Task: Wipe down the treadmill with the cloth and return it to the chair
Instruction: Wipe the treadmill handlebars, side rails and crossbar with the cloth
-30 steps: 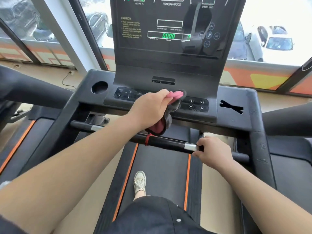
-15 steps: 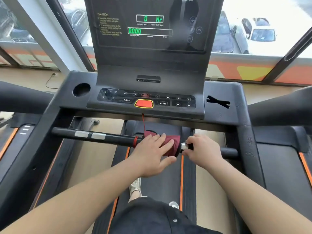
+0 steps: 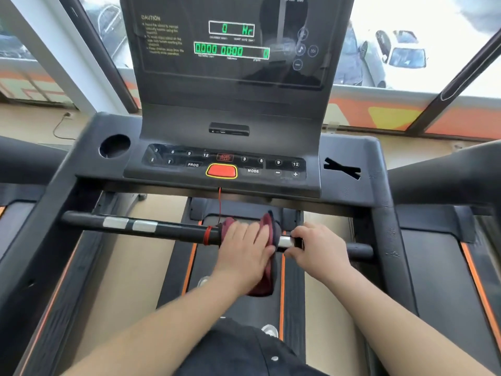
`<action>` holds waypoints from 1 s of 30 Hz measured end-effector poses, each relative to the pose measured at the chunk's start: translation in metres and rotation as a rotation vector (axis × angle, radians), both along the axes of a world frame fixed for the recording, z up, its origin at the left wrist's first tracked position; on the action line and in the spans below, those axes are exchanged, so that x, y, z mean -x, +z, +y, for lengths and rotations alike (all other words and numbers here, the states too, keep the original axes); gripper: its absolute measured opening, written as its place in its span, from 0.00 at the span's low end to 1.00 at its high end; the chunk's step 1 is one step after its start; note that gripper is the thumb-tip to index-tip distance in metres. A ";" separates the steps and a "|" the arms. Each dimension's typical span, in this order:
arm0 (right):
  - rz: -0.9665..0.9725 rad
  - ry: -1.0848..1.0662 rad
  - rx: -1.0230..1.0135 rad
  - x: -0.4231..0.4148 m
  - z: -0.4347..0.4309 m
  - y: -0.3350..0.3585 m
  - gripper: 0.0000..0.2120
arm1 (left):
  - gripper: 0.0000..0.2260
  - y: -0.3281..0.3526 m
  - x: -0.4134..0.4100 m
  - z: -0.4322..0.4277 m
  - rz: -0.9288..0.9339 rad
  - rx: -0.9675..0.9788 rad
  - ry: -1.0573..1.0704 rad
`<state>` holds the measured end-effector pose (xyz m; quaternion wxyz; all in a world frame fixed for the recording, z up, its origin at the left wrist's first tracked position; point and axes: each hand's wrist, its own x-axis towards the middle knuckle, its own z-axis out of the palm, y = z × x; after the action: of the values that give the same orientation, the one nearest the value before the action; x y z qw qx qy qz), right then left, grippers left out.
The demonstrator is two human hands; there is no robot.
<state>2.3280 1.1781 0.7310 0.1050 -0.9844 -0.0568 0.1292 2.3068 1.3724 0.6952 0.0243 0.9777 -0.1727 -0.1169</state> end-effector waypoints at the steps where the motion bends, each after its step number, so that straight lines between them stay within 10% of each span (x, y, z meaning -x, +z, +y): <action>1: -0.007 0.019 0.005 0.001 0.000 0.000 0.18 | 0.24 -0.008 0.016 0.005 -0.035 -0.004 -0.019; 6: 0.059 0.021 -0.084 0.002 -0.021 0.006 0.24 | 0.30 -0.012 0.017 0.003 -0.089 0.003 -0.037; 11: 0.057 -0.023 0.088 0.003 -0.053 0.007 0.18 | 0.15 0.027 -0.050 -0.038 0.149 -0.094 -0.028; 20: -0.059 -0.075 -0.005 0.007 -0.061 -0.012 0.14 | 0.34 0.000 0.012 -0.057 0.087 -0.008 0.005; 26: -0.104 -0.105 -0.032 0.007 -0.060 -0.015 0.08 | 0.19 0.025 -0.060 -0.096 0.288 -0.012 -0.109; 30: -0.110 -0.109 -0.043 0.008 -0.061 -0.017 0.09 | 0.18 0.009 -0.019 -0.086 0.091 0.030 -0.103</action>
<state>2.3198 1.1172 0.7139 0.1297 -0.9892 -0.0114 0.0679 2.3254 1.2861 0.7040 0.0407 0.9608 -0.2231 -0.1596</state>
